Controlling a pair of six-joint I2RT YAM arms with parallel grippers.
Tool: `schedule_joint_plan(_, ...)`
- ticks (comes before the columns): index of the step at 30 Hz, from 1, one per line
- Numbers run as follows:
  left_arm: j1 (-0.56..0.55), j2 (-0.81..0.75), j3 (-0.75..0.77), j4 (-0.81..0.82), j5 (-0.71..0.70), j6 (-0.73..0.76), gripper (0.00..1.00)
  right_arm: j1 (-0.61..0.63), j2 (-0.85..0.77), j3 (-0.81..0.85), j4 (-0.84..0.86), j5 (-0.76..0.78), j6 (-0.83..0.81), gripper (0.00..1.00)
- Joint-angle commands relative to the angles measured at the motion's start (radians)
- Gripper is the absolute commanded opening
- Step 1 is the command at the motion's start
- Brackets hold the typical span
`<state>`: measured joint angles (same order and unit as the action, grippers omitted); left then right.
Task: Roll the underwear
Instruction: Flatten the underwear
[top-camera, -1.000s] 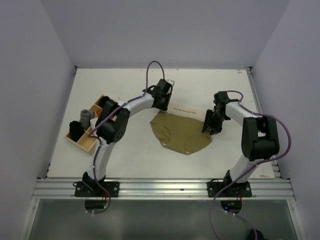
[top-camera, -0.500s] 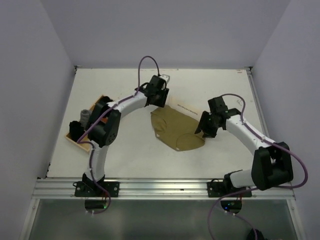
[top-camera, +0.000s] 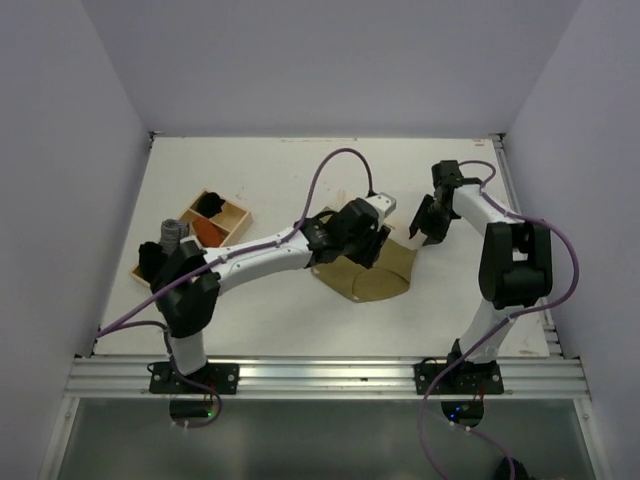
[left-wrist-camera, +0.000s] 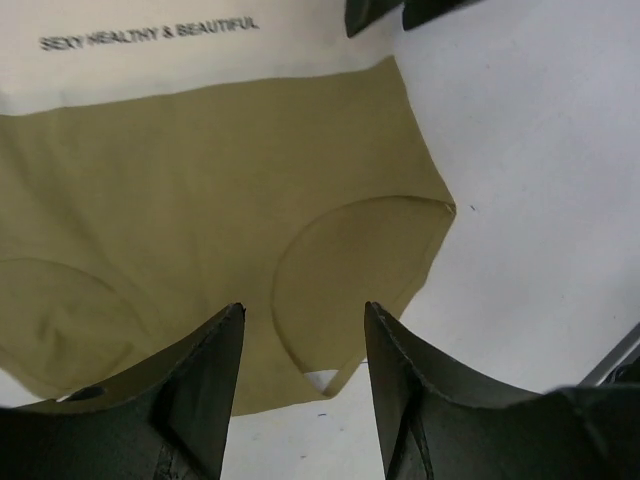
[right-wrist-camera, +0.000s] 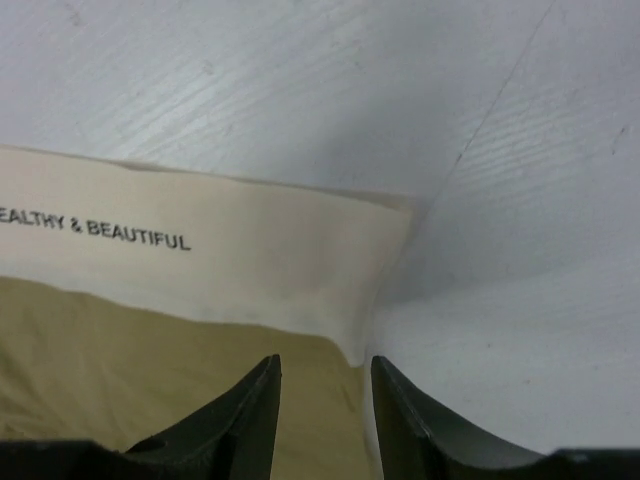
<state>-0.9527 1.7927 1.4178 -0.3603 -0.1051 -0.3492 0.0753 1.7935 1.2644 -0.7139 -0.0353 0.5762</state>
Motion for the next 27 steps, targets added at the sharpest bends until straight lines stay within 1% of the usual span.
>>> schedule_joint_plan(1,-0.043,0.075,0.046,0.018,0.011,-0.079,0.56,-0.032,0.039,0.062,-0.021,0.031,-0.045,0.45)
schedule_joint_plan(5,-0.090,0.196,0.144,0.018,0.010,-0.082,0.56,-0.069,0.093,0.076,0.004,-0.018,-0.050,0.44)
schedule_joint_plan(6,-0.103,0.215,0.182,0.015,0.016,-0.083,0.56,-0.071,0.107,0.079,0.007,-0.021,-0.053,0.44)
schedule_joint_plan(12,-0.120,0.307,0.283,0.020,0.019,-0.094,0.57,-0.072,0.132,0.084,0.016,-0.017,-0.068,0.43)
schedule_joint_plan(14,-0.123,0.335,0.305,0.018,0.019,-0.099,0.57,-0.072,0.132,0.087,0.019,-0.015,-0.075,0.43)
schedule_joint_plan(16,-0.124,0.350,0.328,0.018,0.031,-0.102,0.57,-0.103,0.132,0.095,0.021,-0.015,-0.085,0.42)
schedule_joint_plan(22,-0.136,0.390,0.329,0.049,0.044,-0.126,0.57,-0.124,0.145,0.115,0.025,-0.021,-0.087,0.41)
schedule_joint_plan(27,-0.144,0.441,0.340,0.061,0.041,-0.154,0.57,-0.123,0.147,0.092,0.042,-0.040,-0.078,0.39)
